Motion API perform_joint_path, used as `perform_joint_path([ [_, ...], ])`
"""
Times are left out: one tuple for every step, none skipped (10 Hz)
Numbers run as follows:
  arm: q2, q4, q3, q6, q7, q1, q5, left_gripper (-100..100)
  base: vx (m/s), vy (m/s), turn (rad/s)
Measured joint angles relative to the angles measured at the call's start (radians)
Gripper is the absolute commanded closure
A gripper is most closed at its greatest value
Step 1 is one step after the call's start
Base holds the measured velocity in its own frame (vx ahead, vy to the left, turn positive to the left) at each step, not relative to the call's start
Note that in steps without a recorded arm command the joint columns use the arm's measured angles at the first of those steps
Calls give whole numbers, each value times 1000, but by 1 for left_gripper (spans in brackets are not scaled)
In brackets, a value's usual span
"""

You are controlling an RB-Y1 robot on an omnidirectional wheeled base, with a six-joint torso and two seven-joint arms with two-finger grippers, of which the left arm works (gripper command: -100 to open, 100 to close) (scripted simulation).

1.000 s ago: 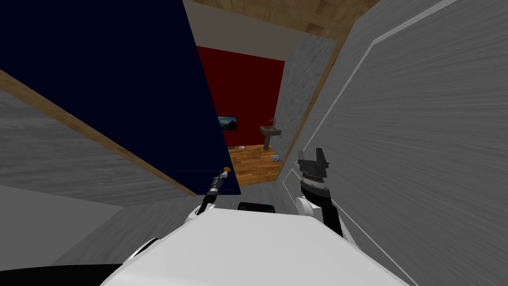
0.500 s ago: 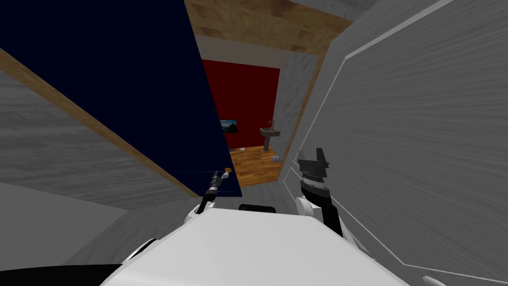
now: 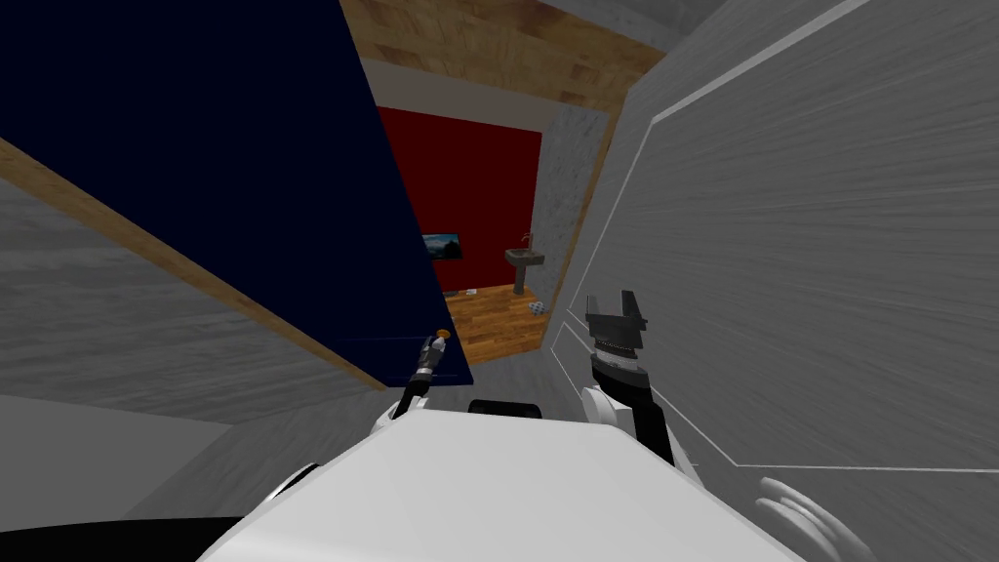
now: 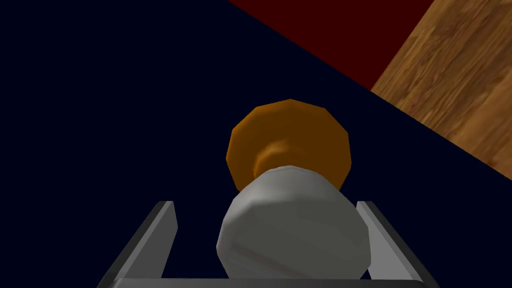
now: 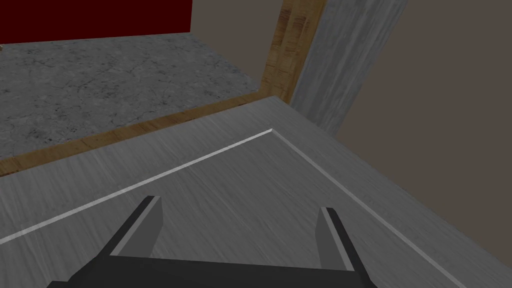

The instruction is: Pull the door open

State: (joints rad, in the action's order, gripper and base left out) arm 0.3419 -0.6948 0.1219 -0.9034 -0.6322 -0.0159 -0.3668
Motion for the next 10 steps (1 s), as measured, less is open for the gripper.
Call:
perform_joint_path([
  [-7, -2, 6, 2, -29, 3, -13, -100, -93, 11, -73],
  [-11, -4, 12, 4, -59, 6, -28, -100, -80, 15, -23],
  [-13, -10, 15, 7, -78, 4, -35, -100, -82, 20, -40],
  [-15, -15, 18, 10, -102, 3, -46, -100, -86, 32, -79],
  [-19, -18, 24, 13, -130, 5, -60, -100, -61, 33, -27],
  [-21, -20, 26, 16, -150, 6, -68, -100, -57, 25, -46],
  [-23, -21, 30, 18, -175, 8, -79, -100, -83, 12, -80],
  [-27, -28, 35, 23, -203, 10, -94, -100, -53, 17, -25],
  [-29, -31, 38, 26, -224, 10, -102, -100, -60, 32, -37],
  [-31, -32, 42, 28, -250, 12, -113, -100, -77, 37, -82],
])
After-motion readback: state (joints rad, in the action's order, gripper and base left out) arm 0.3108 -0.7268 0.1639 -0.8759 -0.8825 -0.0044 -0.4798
